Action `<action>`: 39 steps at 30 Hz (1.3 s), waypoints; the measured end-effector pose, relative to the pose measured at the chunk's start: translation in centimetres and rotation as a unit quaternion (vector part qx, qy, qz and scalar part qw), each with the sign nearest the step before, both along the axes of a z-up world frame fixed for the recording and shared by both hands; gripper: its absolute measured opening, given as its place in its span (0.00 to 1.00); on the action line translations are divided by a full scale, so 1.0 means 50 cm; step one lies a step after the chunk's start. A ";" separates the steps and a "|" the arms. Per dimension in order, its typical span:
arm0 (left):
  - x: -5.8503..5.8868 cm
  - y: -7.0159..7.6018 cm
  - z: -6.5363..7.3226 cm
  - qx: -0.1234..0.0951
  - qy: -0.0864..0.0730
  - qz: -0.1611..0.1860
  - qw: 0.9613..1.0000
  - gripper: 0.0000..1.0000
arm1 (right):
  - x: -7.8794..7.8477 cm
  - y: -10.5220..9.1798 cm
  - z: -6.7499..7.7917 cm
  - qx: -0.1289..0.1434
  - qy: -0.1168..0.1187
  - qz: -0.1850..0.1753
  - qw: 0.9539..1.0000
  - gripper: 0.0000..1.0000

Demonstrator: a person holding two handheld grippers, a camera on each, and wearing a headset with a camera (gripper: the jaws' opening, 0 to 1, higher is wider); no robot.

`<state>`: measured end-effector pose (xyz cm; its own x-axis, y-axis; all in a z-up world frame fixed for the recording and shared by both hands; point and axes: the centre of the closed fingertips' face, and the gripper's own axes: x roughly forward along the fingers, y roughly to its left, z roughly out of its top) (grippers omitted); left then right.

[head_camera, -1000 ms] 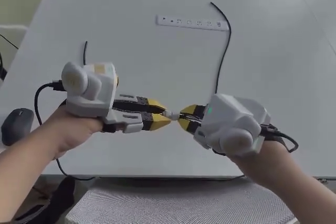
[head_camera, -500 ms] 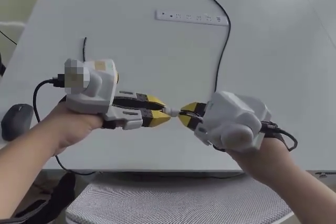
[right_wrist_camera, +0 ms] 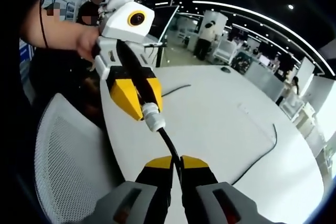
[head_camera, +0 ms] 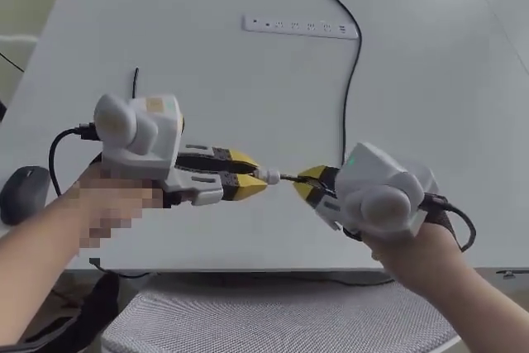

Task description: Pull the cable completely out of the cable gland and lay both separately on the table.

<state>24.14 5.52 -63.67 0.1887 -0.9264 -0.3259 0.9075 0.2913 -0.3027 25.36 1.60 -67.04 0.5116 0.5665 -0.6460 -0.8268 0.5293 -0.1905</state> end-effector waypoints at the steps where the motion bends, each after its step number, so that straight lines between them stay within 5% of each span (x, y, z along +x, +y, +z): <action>1: 0.000 -0.001 -0.001 0.001 0.000 0.000 1.000 0.15 | 0.002 -0.002 -0.003 0.001 0.002 -0.004 1.000 0.00; 20: 0.002 0.005 -0.009 0.007 0.000 0.012 1.000 0.15 | 0.007 -0.021 -0.035 0.020 0.027 -0.045 0.998 0.00; 32: -0.001 -0.003 -0.012 0.011 -0.005 0.013 1.000 0.15 | 0.011 -0.040 -0.065 0.054 0.081 -0.135 0.986 0.00; 39: 0.000 -0.001 -0.018 0.016 -0.004 0.014 1.000 0.15 | 0.010 -0.038 -0.071 0.045 0.081 -0.139 0.986 0.00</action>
<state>24.16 5.47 -64.56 0.2175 -0.9095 -0.3544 0.9009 0.3268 -0.2858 25.87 -0.29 -70.57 0.5501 0.4771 -0.6854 -0.6629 0.7486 -0.0109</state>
